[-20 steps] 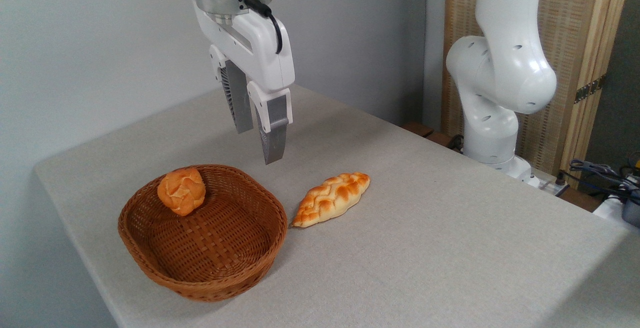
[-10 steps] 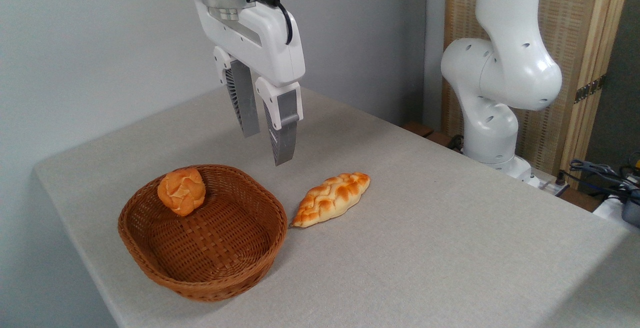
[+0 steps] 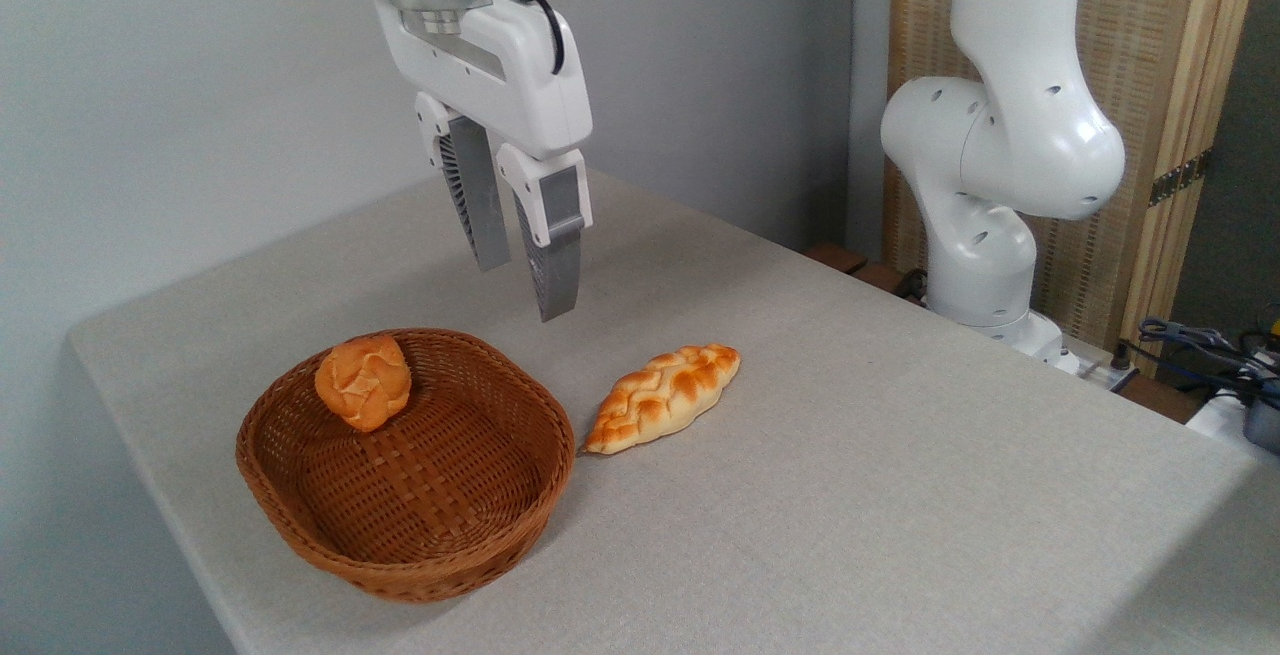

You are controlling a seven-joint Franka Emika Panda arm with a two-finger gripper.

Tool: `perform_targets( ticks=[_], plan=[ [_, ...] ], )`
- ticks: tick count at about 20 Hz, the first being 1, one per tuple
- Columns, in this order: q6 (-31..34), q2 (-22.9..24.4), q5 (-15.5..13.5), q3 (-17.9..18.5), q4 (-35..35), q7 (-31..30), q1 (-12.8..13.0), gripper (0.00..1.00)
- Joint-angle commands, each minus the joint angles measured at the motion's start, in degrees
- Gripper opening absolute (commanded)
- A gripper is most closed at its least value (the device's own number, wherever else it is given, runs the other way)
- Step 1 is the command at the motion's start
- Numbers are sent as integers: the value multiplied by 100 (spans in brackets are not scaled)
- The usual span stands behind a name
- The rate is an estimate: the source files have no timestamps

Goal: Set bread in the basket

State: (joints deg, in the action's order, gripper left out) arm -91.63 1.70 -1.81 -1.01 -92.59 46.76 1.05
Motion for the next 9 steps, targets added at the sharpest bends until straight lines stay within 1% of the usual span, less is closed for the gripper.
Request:
perform_targets(
  ticks=[1,9],
  plan=[
    [136,6,110,-75,48,-61,-70,100],
    [154,6,110,-48,57,-44,-70,100]
  ],
)
